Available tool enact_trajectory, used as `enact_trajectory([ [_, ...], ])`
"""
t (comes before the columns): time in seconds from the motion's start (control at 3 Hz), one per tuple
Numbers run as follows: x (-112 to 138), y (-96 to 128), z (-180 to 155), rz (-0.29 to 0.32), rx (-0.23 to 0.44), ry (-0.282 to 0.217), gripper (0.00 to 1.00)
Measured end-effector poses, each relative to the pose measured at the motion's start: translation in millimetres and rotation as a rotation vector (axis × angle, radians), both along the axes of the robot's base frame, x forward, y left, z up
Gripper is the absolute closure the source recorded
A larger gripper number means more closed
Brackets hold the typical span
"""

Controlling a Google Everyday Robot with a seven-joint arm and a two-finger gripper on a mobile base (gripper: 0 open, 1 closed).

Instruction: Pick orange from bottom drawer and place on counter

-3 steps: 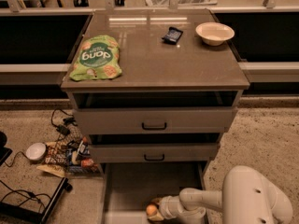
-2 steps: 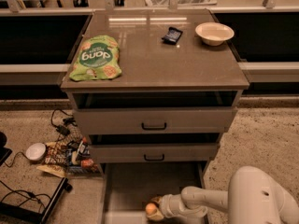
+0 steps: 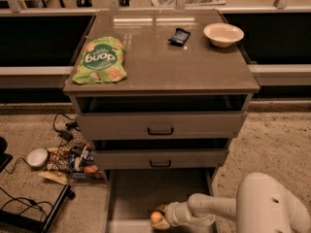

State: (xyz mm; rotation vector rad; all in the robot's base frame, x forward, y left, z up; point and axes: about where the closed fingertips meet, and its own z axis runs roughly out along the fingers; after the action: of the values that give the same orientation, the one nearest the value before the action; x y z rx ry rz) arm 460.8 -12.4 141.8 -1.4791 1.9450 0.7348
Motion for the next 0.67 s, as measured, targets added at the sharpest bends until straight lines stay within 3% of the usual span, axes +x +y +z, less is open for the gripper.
enact_trajectory([
  [0.33, -10.8, -6.8, 41.0, 0.02, 0.019, -0.015, 1.0],
  [0.67, -25.3, -21.1, 106.7, 0.063, 0.059, 0.003, 1.0],
])
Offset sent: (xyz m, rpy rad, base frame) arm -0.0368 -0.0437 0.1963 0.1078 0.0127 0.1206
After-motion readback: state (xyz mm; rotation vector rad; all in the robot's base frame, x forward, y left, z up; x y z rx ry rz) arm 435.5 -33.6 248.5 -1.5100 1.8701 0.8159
